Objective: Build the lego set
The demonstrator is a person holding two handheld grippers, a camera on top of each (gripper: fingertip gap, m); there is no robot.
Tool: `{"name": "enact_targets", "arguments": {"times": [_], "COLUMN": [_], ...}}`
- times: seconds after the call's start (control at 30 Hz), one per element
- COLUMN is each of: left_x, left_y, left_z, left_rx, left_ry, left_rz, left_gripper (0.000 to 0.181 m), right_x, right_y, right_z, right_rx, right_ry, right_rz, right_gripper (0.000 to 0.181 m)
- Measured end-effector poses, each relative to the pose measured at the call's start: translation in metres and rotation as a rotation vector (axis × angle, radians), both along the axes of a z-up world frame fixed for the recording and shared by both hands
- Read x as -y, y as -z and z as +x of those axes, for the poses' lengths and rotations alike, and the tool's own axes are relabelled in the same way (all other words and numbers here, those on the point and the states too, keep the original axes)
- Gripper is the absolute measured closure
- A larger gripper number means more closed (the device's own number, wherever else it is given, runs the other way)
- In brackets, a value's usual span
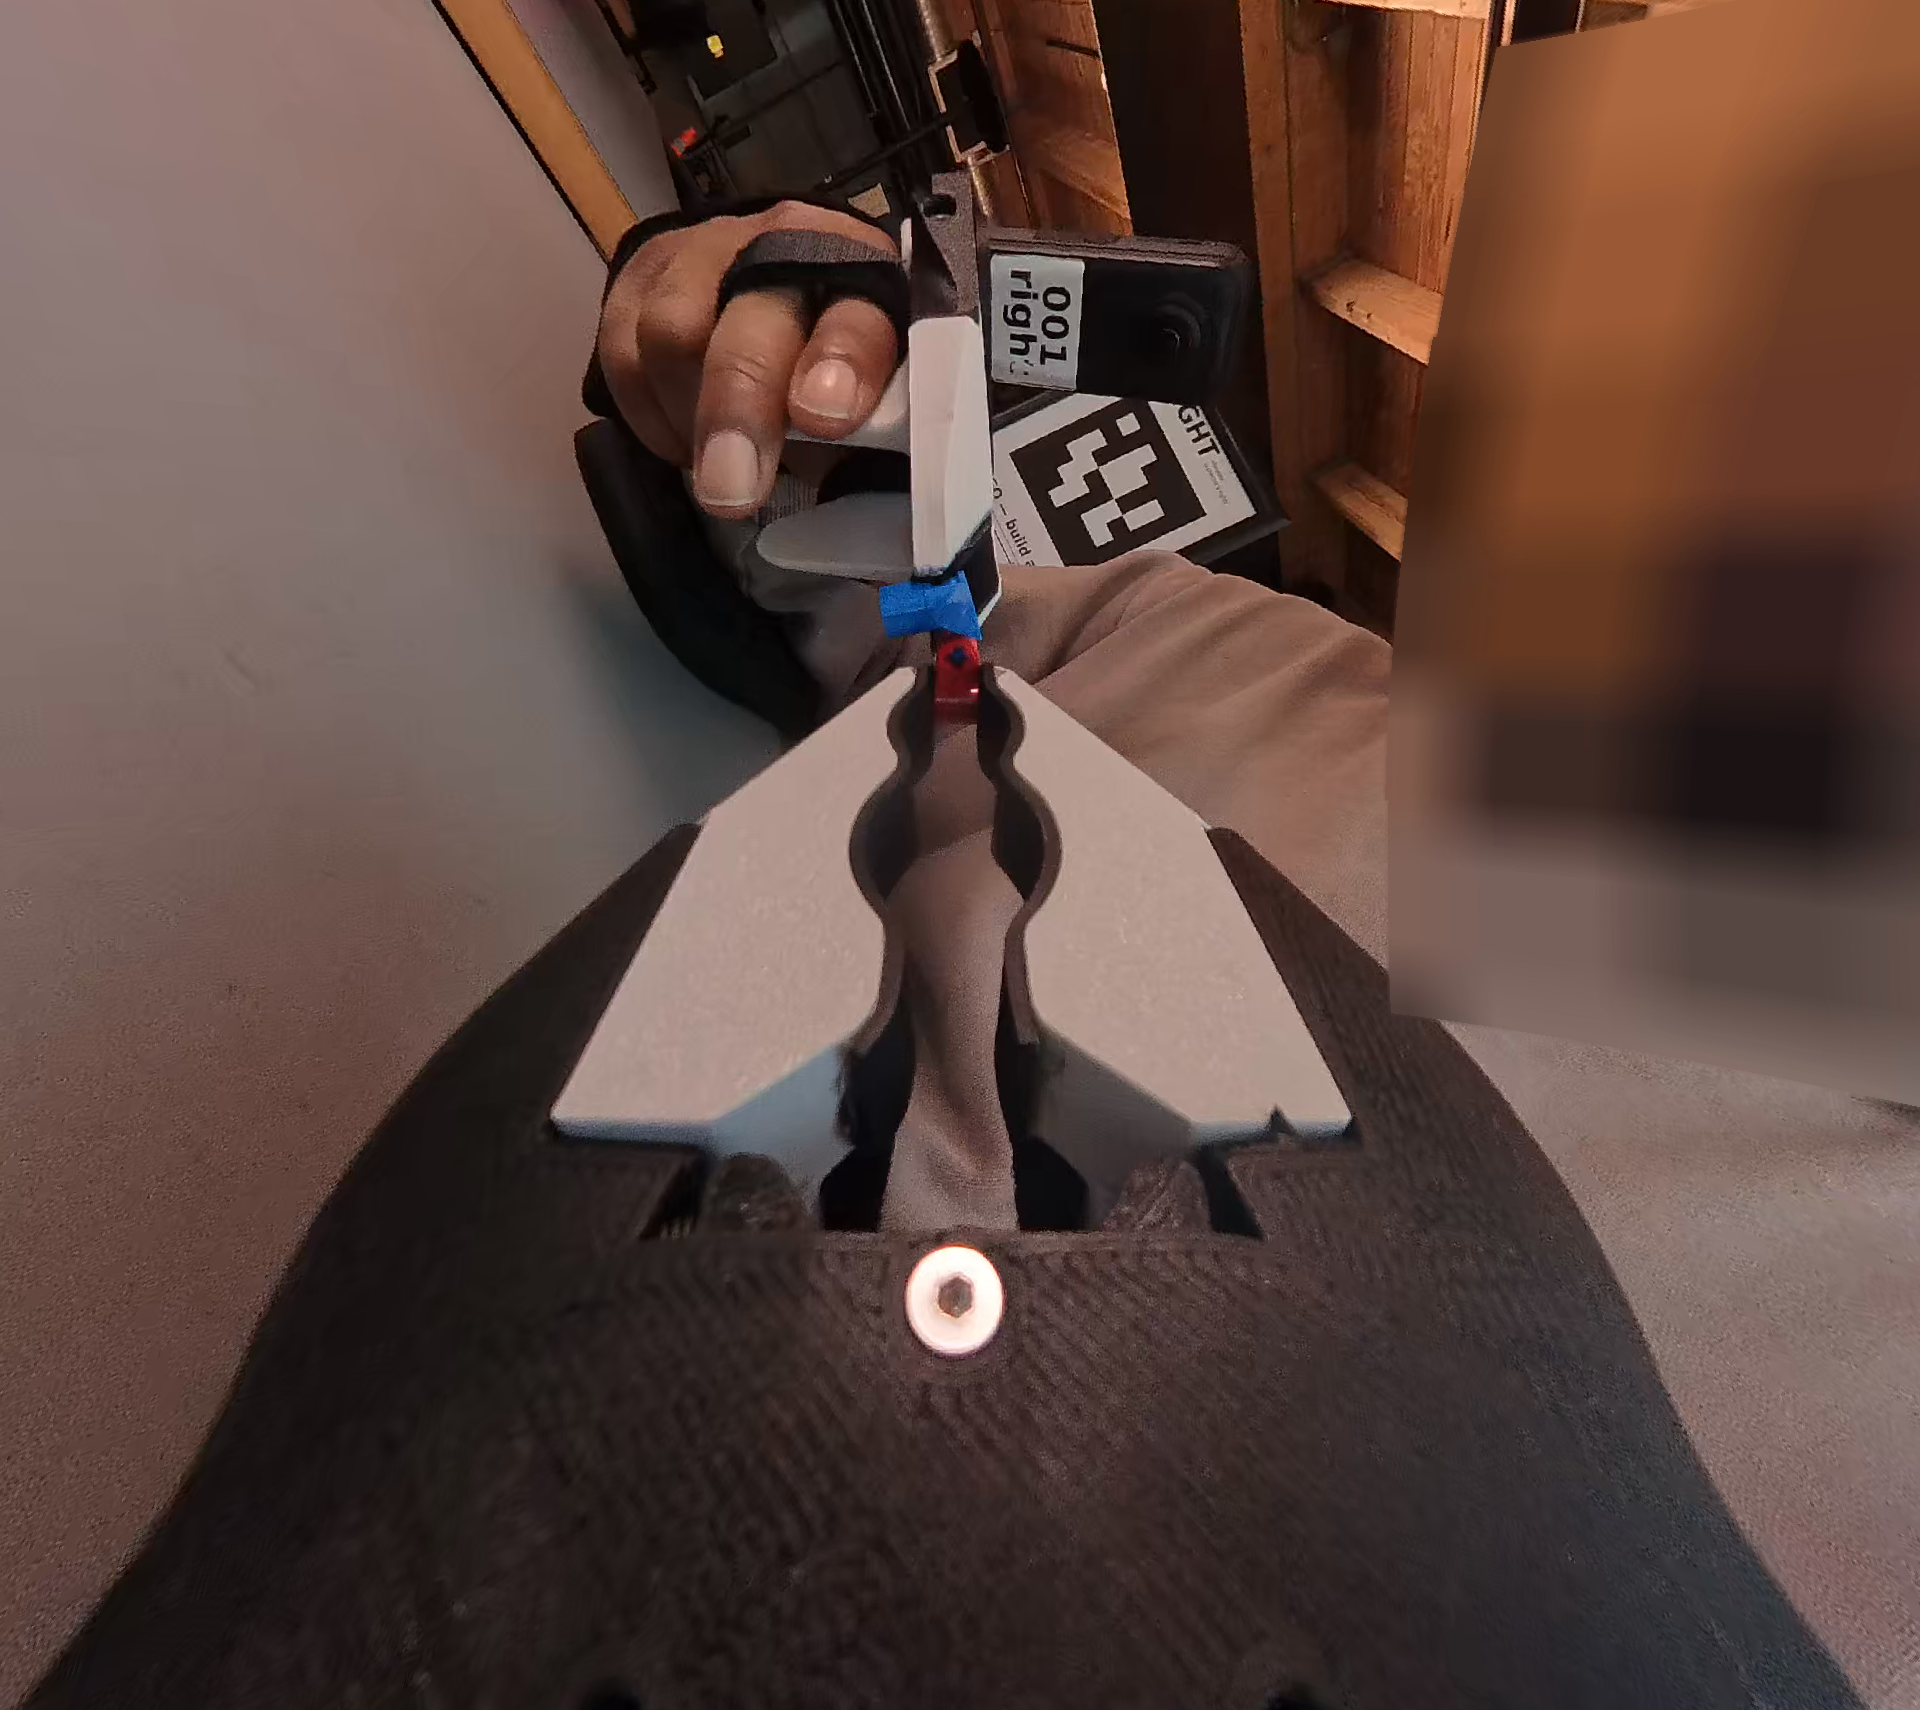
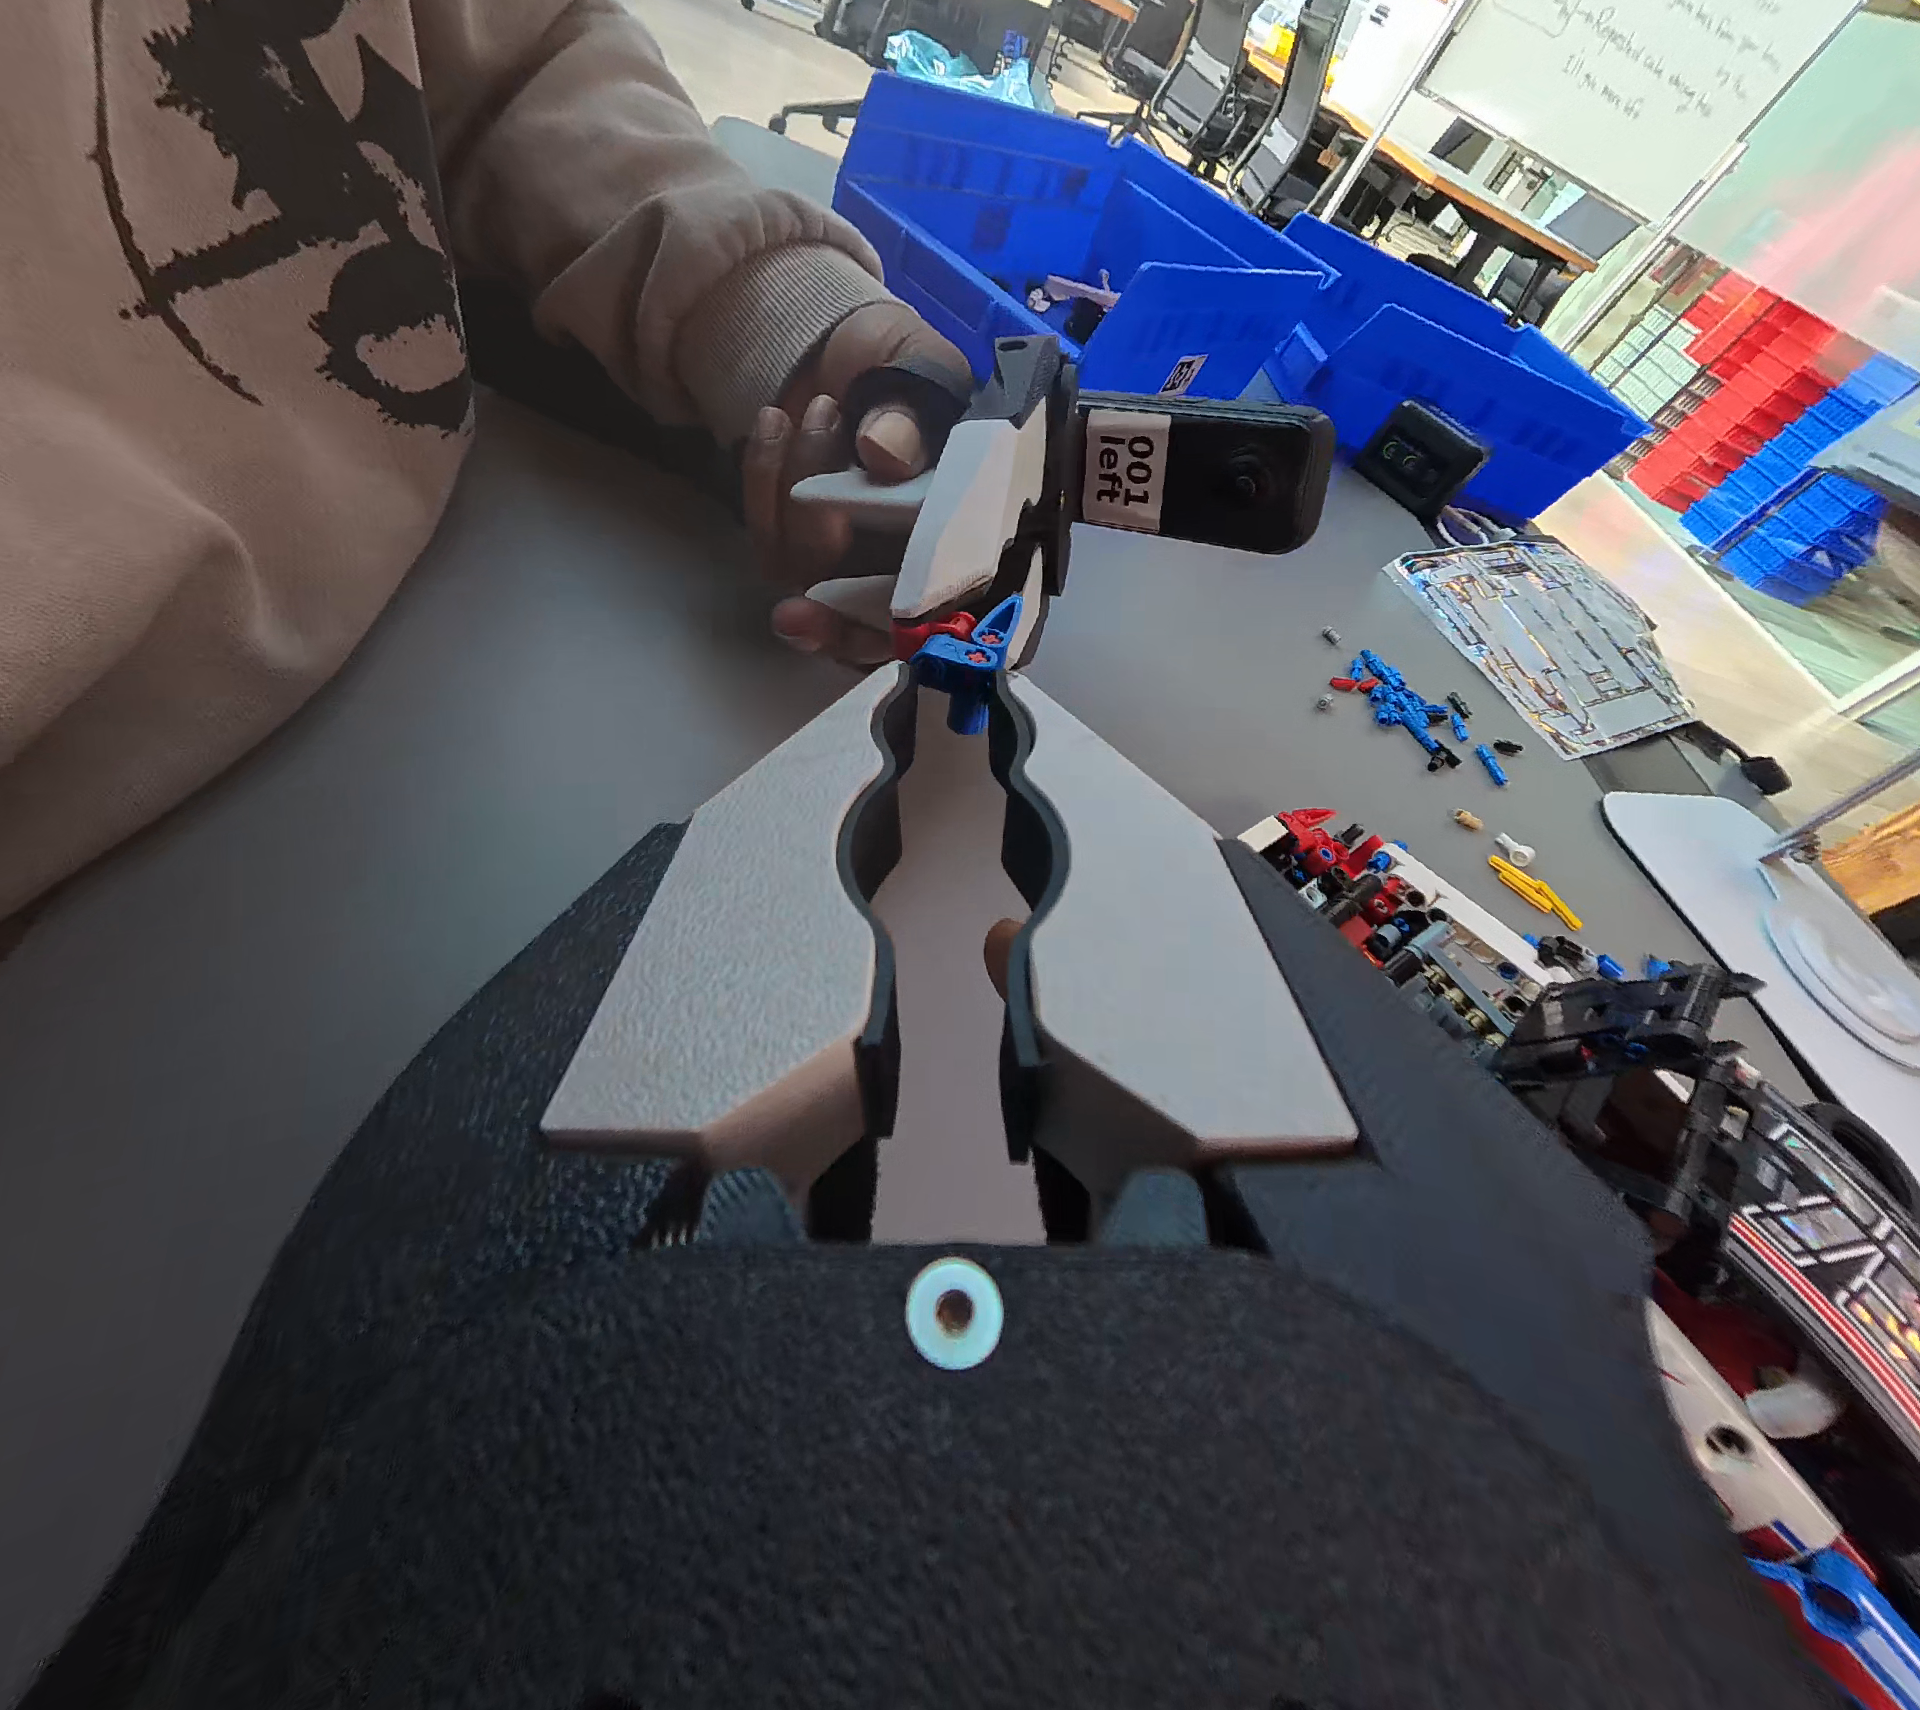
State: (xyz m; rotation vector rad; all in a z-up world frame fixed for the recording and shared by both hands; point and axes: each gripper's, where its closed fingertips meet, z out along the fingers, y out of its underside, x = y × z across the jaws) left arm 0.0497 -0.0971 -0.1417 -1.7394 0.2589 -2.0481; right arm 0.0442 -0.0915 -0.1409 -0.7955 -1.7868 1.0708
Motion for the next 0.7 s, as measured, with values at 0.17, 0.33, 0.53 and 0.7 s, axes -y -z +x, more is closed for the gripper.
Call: {"name": "enact_targets", "arguments": {"times": [0.17, 0.33, 0.53, 0.7], "left_x": [0.006, 0.005, -0.014, -0.030], "left_y": [0.009, 0.022, 0.013, -0.003], "left_z": [0.005, 0.007, -0.003, -0.015], "left_rx": [-0.034, -0.085, -0.056, 0.050], "left_ry": [0.047, 0.051, -0.078, -0.211], "left_rz": [-0.010, -0.042, -0.042, -0.033], "left_gripper": [0.176, 0.176, 0.176, 0.176], "right_x": [0.005, 0.003, -0.016, -0.026], "right_y": [0.010, 0.024, 0.013, 0.005], "right_z": [0.003, 0.003, -0.006, -0.017], "right_rx": [0.036, 0.084, 0.030, -0.008], "right_ry": [-0.022, -0.005, 0.085, 0.198], "right_rz": [0.091, 0.179, 0.030, 0.022], "right_gripper": [0.171, 0.171, 0.168, 0.149]}}
